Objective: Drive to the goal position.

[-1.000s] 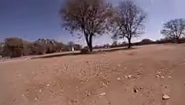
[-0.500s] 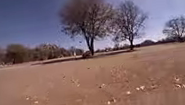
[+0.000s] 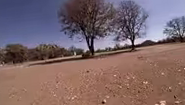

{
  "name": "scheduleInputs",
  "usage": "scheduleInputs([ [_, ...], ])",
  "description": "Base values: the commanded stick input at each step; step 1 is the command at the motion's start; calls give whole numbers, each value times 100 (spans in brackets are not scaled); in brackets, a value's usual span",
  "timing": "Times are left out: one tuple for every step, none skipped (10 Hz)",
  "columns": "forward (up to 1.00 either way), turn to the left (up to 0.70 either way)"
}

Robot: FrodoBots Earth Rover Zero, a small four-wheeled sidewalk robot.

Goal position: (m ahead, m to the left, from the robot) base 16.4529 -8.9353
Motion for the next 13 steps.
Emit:
scheduleInputs([
  [100,-27],
  [100,-27],
  [100,-27],
  [100,-8],
  [100,0],
  [100,0],
  [100,0],
  [100,0],
  [100,0],
  [100,-19],
  [100,-27],
  [100,-27],
  [100,-27],
])
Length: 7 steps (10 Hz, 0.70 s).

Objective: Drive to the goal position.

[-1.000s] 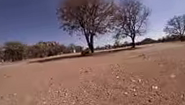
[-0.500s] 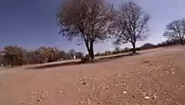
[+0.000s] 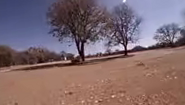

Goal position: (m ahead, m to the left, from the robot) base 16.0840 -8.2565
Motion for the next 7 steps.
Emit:
scheduleInputs([
  [100,-27],
  [100,-14],
  [100,0],
  [100,0],
  [100,0],
  [100,0],
  [100,0],
])
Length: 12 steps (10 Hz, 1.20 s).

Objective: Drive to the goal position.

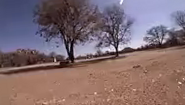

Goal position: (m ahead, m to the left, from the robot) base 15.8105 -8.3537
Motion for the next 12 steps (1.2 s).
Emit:
scheduleInputs([
  [100,0],
  [100,0],
  [100,0],
  [100,0],
  [100,0],
  [100,0],
  [100,0],
  [100,0],
  [100,0],
  [100,0],
  [100,0],
  [100,0],
])
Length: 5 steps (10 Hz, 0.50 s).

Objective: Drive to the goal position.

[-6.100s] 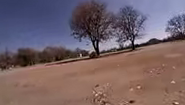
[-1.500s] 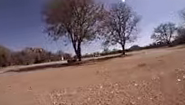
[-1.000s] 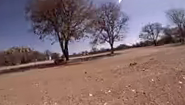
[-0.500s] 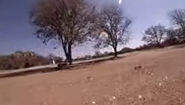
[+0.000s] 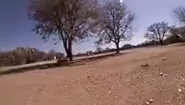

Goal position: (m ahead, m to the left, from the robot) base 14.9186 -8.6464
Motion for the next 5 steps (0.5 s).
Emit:
scheduleInputs([
  [100,0],
  [100,0],
  [100,0],
  [100,-27],
  [100,-27],
])
